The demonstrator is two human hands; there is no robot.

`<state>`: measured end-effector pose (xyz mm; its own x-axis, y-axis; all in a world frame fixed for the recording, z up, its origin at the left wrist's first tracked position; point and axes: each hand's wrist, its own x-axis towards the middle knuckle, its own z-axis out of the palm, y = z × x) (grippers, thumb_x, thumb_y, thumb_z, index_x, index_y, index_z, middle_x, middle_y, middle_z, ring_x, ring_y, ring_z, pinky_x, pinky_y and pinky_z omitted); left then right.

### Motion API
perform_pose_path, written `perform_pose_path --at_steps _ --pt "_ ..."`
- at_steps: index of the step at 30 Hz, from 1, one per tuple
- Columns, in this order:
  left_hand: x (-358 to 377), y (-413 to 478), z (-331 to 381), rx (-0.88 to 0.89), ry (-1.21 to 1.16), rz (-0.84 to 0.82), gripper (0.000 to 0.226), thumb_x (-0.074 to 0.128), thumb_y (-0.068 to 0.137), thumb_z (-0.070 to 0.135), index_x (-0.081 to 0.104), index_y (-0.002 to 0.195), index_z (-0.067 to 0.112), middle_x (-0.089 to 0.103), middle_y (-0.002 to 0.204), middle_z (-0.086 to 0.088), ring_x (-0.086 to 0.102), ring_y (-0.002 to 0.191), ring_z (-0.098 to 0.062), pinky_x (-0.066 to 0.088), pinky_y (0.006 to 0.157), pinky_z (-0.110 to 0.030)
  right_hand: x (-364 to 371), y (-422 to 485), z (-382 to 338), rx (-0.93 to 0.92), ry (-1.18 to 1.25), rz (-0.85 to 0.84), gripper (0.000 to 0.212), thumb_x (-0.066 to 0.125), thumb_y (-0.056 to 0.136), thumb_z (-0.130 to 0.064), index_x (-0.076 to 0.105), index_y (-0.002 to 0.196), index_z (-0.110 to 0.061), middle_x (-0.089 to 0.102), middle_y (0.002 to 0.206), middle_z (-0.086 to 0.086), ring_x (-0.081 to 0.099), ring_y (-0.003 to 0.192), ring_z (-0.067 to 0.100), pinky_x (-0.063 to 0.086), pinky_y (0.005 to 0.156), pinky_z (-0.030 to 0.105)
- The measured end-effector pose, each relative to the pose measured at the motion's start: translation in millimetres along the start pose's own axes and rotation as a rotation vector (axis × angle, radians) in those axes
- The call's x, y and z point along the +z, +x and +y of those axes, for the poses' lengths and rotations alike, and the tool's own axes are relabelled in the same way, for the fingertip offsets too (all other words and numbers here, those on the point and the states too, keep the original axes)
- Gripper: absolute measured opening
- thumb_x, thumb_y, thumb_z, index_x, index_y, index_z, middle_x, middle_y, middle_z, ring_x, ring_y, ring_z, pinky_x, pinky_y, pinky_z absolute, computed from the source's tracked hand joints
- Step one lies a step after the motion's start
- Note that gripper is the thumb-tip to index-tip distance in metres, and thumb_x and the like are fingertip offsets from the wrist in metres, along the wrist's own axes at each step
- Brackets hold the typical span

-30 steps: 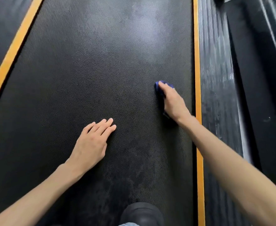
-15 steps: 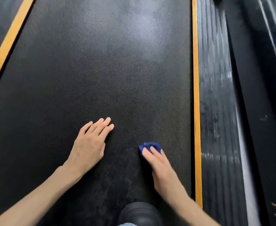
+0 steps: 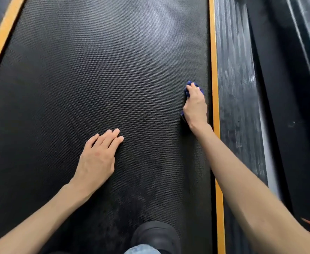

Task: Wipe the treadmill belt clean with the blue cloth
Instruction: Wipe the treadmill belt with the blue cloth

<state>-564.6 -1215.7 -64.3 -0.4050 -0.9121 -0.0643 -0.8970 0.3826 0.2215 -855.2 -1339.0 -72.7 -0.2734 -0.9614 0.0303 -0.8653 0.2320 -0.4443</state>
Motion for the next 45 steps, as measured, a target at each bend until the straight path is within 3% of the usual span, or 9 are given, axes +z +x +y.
perform_pose_path --at_steps 5,9,11,15,21,26,31,37,45 --pt "-1.7 -2.3 -2.6 -0.003 0.002 -0.024 0.066 0.068 0.06 0.001 0.056 0.124 0.013 0.05 0.137 -0.004 0.05 0.124 -0.023 0.029 0.104 -0.039 -5.8 -113.7 10.6 -0.131 0.008 -0.027 0.05 0.043 0.082 0.008 0.051 0.13 -0.002 0.044 0.142 0.014 0.035 0.135 0.031 0.027 0.112 0.045" --pt "-2.4 -2.0 -2.6 0.008 -0.001 -0.026 0.065 0.066 0.061 0.002 0.056 0.124 0.013 0.05 0.138 -0.004 0.049 0.125 -0.023 0.029 0.105 -0.038 -22.2 -237.6 28.9 -0.164 -0.039 -0.102 0.064 0.053 0.078 0.017 0.044 0.137 -0.006 0.037 0.147 0.005 0.028 0.14 0.021 0.026 0.111 0.043" --pt "-2.6 -1.8 -3.1 0.012 0.003 -0.028 0.065 0.066 0.061 0.002 0.056 0.125 0.013 0.049 0.138 -0.004 0.049 0.125 -0.023 0.029 0.105 -0.038 -27.6 -267.5 35.1 -0.189 -0.068 -0.125 0.059 0.048 0.081 0.011 0.043 0.138 -0.007 0.036 0.148 0.003 0.028 0.139 0.02 0.025 0.111 0.041" --pt "-2.1 -2.4 -2.8 0.012 0.003 -0.034 0.066 0.066 0.061 0.001 0.055 0.125 0.012 0.049 0.138 -0.005 0.049 0.125 -0.023 0.029 0.106 -0.039 -23.3 -244.1 35.9 -0.196 -0.059 -0.08 0.047 0.034 0.088 -0.005 0.048 0.133 -0.003 0.043 0.143 0.008 0.033 0.137 0.022 0.025 0.113 0.042" --pt "-4.5 -1.9 -5.3 0.032 0.018 -0.054 0.068 0.067 0.061 -0.001 0.054 0.126 0.013 0.048 0.139 -0.005 0.048 0.126 -0.023 0.028 0.106 -0.038 1.0 -84.1 27.9 -0.105 -0.014 0.07 0.045 0.043 0.084 0.009 0.054 0.126 0.002 0.05 0.136 0.018 0.043 0.13 0.034 0.031 0.11 0.046" --pt "-5.3 -1.6 -4.0 0.021 0.013 -0.059 0.069 0.067 0.06 -0.001 0.054 0.126 0.013 0.048 0.139 -0.005 0.048 0.126 -0.024 0.027 0.106 -0.037 -2.5 -3.3 20.6 -0.042 0.006 -0.019 0.038 0.044 0.089 0.005 0.055 0.125 0.001 0.046 0.139 0.019 0.037 0.134 0.033 0.024 0.114 0.037" --pt "-1.4 -2.1 -3.3 0.018 0.002 -0.045 0.067 0.065 0.06 0.0 0.055 0.126 0.012 0.048 0.139 -0.005 0.048 0.126 -0.024 0.026 0.106 -0.037 -20.7 -115.3 29.2 -0.137 0.007 -0.01 0.041 0.049 0.086 0.0 0.055 0.126 -0.001 0.048 0.138 0.014 0.041 0.132 0.028 0.029 0.112 0.037" --pt "2.5 -2.2 -4.6 0.01 0.032 -0.018 0.057 0.029 0.075 0.01 0.053 0.127 0.013 0.047 0.139 -0.004 0.046 0.127 -0.023 0.027 0.107 -0.038 -31.3 -285.8 41.1 -0.141 -0.065 -0.093 0.05 0.042 0.088 -0.016 0.043 0.138 -0.012 0.036 0.148 -0.001 0.031 0.138 0.018 0.027 0.111 0.037" --pt "-0.7 -1.8 -9.0 0.034 0.046 -0.054 0.059 0.026 0.076 0.012 0.051 0.13 0.014 0.046 0.141 -0.004 0.045 0.128 -0.022 0.025 0.108 -0.036 -15.2 -228.4 39.3 -0.16 -0.067 0.037 0.045 0.035 0.09 -0.007 0.05 0.133 -0.006 0.047 0.14 0.007 0.043 0.131 0.023 0.03 0.11 0.041"
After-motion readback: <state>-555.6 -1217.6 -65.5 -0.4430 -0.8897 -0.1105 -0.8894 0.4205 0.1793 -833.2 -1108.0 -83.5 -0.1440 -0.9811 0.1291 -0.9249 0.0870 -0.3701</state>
